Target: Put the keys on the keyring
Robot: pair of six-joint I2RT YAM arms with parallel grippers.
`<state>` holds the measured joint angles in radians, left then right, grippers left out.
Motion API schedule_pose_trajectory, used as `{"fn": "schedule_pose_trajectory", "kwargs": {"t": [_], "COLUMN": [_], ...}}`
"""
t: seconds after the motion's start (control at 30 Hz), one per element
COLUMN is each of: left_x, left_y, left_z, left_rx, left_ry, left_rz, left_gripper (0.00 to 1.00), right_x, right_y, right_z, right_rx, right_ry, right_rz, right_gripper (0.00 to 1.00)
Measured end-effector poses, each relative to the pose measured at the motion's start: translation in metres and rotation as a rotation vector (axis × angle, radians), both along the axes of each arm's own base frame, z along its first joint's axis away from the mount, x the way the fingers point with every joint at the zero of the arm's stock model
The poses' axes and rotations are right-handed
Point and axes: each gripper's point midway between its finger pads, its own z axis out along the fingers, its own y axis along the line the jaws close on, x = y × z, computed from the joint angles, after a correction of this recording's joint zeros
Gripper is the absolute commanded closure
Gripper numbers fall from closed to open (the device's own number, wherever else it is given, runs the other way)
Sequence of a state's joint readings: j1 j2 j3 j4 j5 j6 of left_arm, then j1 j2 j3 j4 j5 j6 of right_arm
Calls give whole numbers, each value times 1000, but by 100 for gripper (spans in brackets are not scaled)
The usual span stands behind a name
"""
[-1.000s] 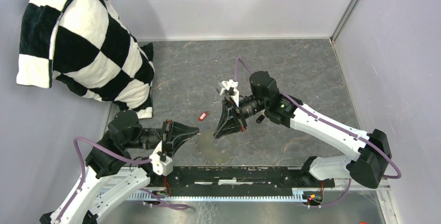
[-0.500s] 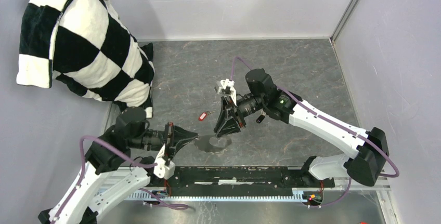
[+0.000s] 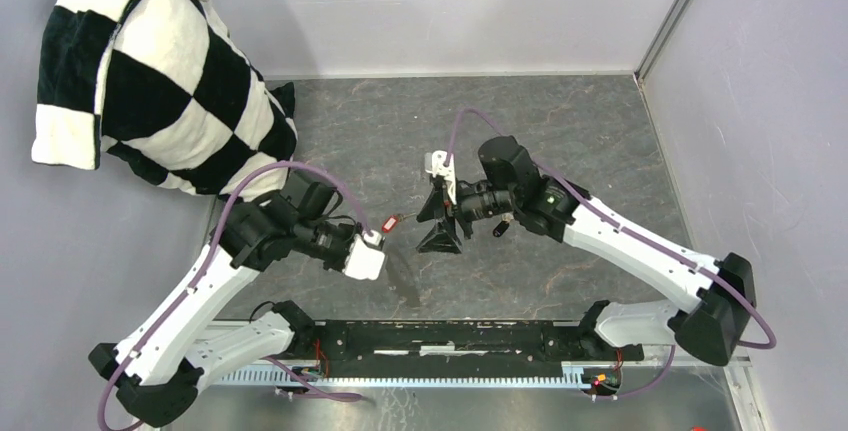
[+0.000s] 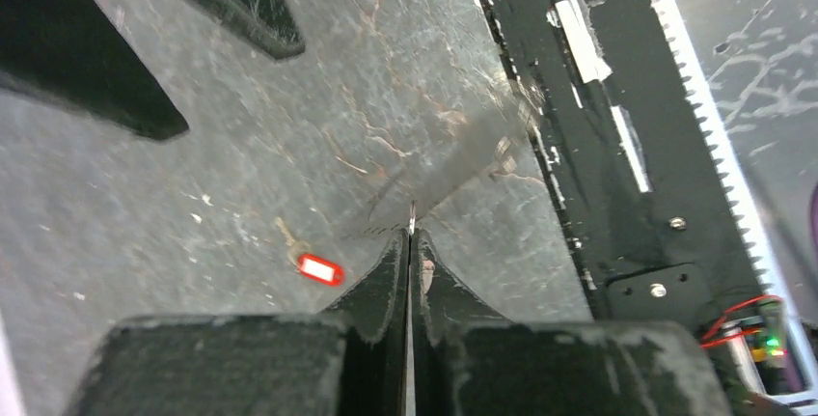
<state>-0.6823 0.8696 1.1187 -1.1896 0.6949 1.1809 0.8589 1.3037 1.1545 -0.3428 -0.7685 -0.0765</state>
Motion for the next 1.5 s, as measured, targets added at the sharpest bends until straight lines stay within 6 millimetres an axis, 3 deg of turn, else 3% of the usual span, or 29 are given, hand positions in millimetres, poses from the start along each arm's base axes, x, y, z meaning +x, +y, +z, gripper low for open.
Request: {"fn": "schedule_pose_trajectory", "kwargs": {"t": [0.23, 0.37, 0.53, 0.9, 1.17, 1.33, 1.5], "left_x": [4, 7, 7, 8, 7, 6, 6], "left_y": [-4, -8, -9, -10, -9, -9, -9], "left_z": [-5, 2, 5, 14, 16, 17, 18], "left_rx": [29, 14, 8, -29, -39, -41, -45], "left_ry": [164, 194, 213, 180, 172, 168, 166], "left_rz": [140, 178, 197, 197, 195, 196, 194], "left_gripper": [98, 98, 98, 98, 98, 98, 98], "right_x": [-16, -32, -33, -37, -39, -39, -40], "right_y": [5, 18, 29, 40, 43, 46, 47], "right_z": [12, 23, 30, 12, 0, -9, -8], "right_rx": [108, 171, 219, 205, 182, 162, 169], "right_ry": [-199, -271, -302, -260, -220, -192, -181], "right_rz": [-19, 20, 28, 38, 44, 50, 49], "right_gripper": [49, 55, 57, 60, 70, 82, 81]}}
